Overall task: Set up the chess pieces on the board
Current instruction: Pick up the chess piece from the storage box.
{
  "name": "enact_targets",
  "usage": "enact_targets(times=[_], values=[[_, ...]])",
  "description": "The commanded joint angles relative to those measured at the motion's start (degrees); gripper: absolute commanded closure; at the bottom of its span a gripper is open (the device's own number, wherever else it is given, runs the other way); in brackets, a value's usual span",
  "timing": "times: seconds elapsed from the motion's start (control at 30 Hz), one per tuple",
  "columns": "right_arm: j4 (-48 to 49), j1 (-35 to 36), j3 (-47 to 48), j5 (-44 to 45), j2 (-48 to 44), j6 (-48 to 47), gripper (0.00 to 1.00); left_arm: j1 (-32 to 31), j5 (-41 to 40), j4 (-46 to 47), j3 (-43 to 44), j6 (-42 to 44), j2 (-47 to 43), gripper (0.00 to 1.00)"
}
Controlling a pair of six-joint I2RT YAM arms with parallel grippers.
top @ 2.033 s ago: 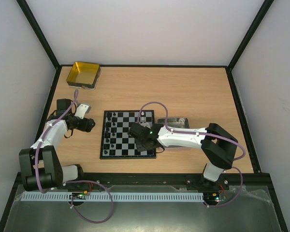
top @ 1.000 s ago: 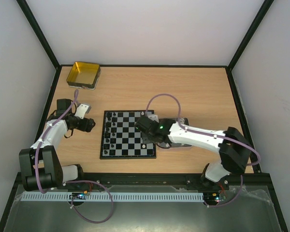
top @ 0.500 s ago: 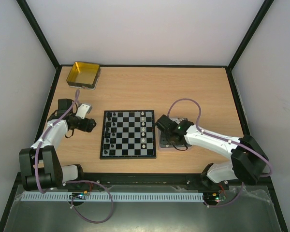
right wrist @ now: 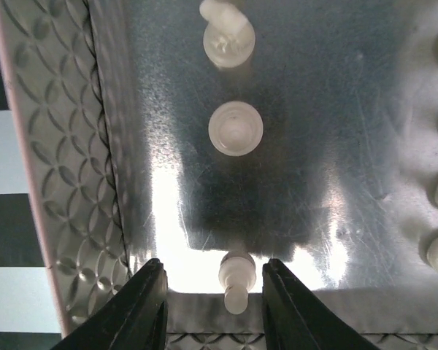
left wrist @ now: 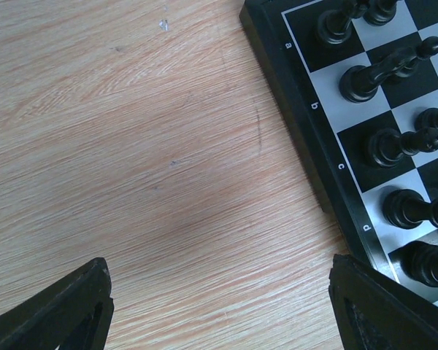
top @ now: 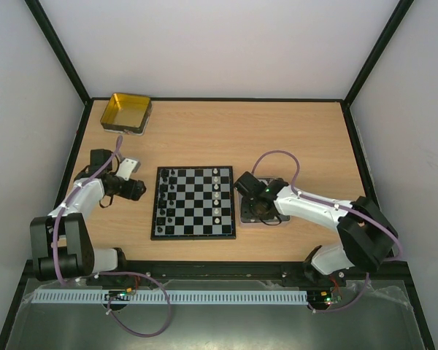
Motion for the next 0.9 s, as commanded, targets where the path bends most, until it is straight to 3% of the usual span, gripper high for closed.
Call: enact_targets(times=[0.0, 0.33, 0.87], values=[[1.83, -0.62, -1.80, -1.80, 1.10, -0.71, 0.65, -0.21, -0.89, 0.58, 0.29, -0.56, 0.29, 0.19], [2.98, -1.32, -3.18, -3.34, 2.13, -1.26, 0.66, -0.21, -0.82, 1.09, 0.73, -0.94, 2.55, 0.19], [2.68, -1.66, -3.91, -3.67, 1.75, -1.89, 0.82, -0.30, -1.04, 1.19, 0.96, -1.28, 2.67, 0.19]])
